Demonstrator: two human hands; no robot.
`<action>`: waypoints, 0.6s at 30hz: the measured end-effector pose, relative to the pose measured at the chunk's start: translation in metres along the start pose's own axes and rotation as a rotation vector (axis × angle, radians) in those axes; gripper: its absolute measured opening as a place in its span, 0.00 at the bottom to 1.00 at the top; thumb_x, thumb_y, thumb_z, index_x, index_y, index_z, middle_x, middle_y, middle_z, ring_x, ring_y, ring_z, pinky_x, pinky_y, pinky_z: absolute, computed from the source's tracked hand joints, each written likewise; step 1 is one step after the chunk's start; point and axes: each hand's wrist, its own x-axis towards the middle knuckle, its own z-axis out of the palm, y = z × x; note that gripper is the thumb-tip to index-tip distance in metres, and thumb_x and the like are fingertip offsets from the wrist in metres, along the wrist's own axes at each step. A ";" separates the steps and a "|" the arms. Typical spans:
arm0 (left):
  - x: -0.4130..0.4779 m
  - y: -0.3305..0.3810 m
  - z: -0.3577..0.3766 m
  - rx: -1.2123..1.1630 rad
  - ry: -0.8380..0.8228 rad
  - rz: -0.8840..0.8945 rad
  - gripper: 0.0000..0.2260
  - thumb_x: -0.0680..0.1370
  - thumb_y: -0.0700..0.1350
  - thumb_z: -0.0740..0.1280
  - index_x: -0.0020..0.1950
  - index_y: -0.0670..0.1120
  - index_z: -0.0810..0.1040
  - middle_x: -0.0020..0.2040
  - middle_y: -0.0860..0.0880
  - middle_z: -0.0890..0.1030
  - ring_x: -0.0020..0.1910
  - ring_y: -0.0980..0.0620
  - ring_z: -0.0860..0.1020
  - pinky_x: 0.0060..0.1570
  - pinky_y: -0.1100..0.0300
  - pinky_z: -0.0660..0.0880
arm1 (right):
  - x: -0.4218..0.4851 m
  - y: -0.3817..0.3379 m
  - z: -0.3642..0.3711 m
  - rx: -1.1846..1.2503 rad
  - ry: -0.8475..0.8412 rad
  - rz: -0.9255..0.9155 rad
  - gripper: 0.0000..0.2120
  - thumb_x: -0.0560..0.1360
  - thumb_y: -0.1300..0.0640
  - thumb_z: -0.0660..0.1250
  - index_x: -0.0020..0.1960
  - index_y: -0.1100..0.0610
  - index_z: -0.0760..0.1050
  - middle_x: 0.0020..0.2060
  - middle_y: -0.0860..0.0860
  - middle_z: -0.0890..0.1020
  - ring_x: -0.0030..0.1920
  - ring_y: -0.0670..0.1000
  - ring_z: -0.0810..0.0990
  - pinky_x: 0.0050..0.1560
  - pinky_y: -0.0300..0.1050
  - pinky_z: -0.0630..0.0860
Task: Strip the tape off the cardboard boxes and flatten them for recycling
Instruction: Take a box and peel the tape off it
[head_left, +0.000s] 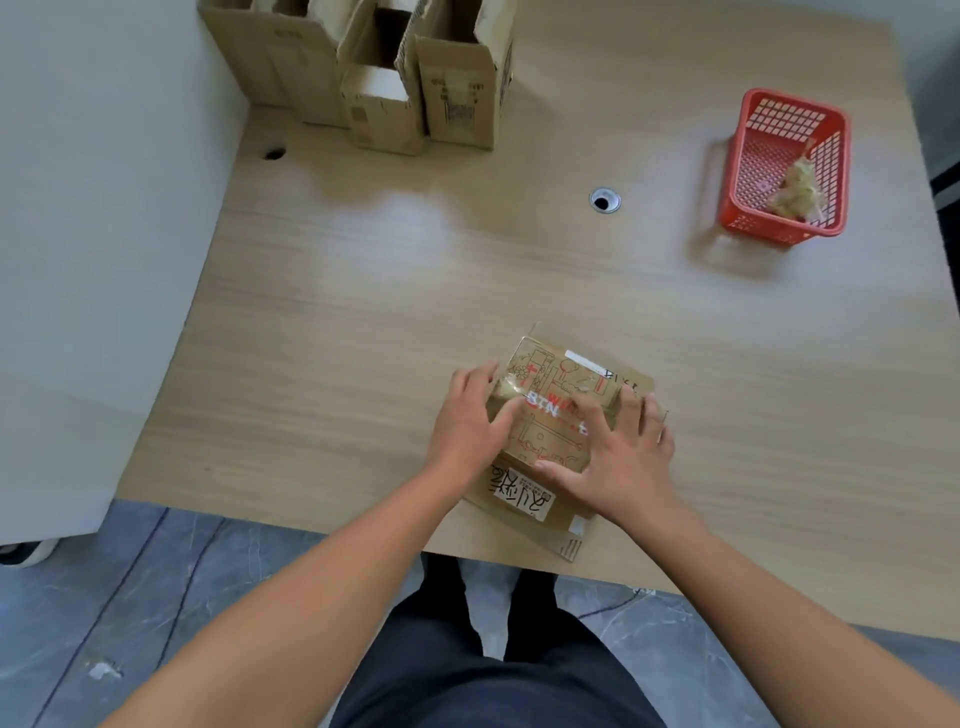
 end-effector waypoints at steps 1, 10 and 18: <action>0.003 0.001 0.000 0.021 0.044 0.047 0.21 0.82 0.52 0.65 0.75 0.55 0.69 0.63 0.54 0.71 0.55 0.55 0.77 0.51 0.58 0.77 | 0.000 -0.003 0.000 -0.022 0.012 0.012 0.49 0.58 0.13 0.46 0.75 0.32 0.51 0.74 0.56 0.54 0.77 0.67 0.50 0.74 0.72 0.56; 0.031 0.000 -0.019 -0.053 0.008 0.108 0.11 0.82 0.53 0.55 0.52 0.51 0.76 0.49 0.58 0.73 0.49 0.61 0.73 0.51 0.55 0.74 | 0.009 -0.017 -0.009 -0.014 -0.011 0.041 0.43 0.63 0.16 0.57 0.74 0.28 0.51 0.67 0.55 0.58 0.68 0.62 0.60 0.71 0.63 0.59; 0.047 -0.006 -0.029 0.076 -0.104 0.103 0.14 0.76 0.54 0.73 0.46 0.54 0.67 0.47 0.55 0.74 0.43 0.56 0.75 0.39 0.59 0.72 | 0.002 -0.041 0.012 0.035 -0.027 0.056 0.50 0.68 0.19 0.54 0.82 0.41 0.41 0.81 0.60 0.41 0.80 0.67 0.36 0.74 0.75 0.35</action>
